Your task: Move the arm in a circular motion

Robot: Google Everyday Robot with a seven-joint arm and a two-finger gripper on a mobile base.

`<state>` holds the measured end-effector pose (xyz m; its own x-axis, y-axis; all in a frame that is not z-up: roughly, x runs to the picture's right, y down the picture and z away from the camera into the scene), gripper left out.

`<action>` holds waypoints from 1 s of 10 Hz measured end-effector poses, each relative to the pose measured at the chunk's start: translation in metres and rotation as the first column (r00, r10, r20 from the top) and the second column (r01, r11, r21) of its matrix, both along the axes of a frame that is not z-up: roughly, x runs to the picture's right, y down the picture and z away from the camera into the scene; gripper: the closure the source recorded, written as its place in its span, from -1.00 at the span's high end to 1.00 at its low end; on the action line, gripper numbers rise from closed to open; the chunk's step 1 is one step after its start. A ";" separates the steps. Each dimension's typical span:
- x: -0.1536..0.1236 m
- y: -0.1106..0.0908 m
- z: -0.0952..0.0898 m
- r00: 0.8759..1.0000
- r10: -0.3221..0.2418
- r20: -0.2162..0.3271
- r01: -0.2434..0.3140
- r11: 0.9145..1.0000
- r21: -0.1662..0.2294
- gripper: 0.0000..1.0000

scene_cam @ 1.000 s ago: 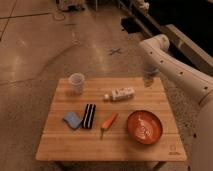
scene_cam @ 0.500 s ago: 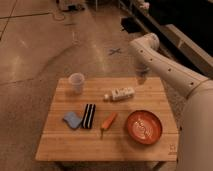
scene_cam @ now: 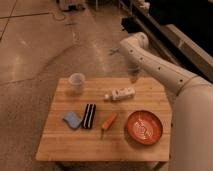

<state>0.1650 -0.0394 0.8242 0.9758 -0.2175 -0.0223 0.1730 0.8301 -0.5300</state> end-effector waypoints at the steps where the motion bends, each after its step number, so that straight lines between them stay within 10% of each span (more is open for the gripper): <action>1: -0.007 0.005 -0.004 1.000 -0.001 0.000 0.001 1.000 0.002 -0.08; 5: -0.065 0.017 -0.014 1.000 -0.017 0.017 0.017 1.000 0.009 -0.08; 10: -0.072 0.056 -0.050 1.000 -0.002 0.007 0.002 1.000 0.015 -0.08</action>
<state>0.0926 0.0162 0.7743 0.9755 -0.2191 -0.0185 0.1783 0.8377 -0.5162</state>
